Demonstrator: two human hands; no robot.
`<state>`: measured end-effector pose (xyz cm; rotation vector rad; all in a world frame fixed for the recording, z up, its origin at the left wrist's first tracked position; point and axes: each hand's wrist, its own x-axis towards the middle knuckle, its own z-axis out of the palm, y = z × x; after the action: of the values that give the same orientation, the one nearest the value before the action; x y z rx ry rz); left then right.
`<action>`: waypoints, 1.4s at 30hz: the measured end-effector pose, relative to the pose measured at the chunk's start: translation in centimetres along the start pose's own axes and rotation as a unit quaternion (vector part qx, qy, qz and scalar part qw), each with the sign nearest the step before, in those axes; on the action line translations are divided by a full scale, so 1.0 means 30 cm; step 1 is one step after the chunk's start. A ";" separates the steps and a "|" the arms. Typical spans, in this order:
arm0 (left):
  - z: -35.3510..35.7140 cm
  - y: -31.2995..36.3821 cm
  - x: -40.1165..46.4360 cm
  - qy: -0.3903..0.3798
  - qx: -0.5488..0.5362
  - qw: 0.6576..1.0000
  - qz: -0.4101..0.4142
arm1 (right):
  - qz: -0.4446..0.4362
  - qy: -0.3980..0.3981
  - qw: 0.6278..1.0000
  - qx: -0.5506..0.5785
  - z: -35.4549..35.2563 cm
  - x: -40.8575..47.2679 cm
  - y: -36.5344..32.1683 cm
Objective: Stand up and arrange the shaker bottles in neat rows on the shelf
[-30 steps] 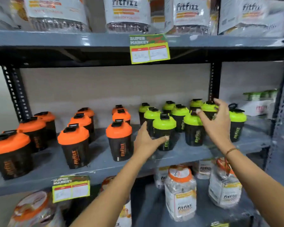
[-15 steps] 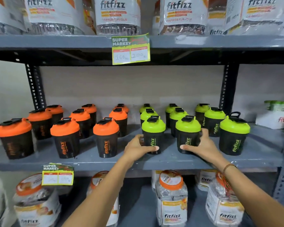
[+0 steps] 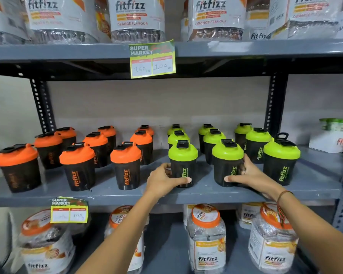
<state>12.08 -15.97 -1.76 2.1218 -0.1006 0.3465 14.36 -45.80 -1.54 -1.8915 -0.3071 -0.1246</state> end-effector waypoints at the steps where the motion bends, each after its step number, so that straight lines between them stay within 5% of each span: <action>1: 0.000 -0.001 -0.004 0.002 0.001 1.000 0.002 | -0.004 0.000 1.000 0.001 0.002 0.003 0.003; 33: -0.002 0.009 -0.031 0.040 0.022 0.999 -0.006 | -0.016 -0.027 0.999 -0.008 0.013 -0.013 -0.008; 42: -0.039 0.024 -0.094 0.021 0.042 0.999 -0.018 | -0.020 0.025 0.999 0.022 0.023 -0.074 -0.037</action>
<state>8.98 -15.55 -1.38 2.1945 -0.0230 0.3795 11.88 -45.13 -1.28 -1.8365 -0.3119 -0.1906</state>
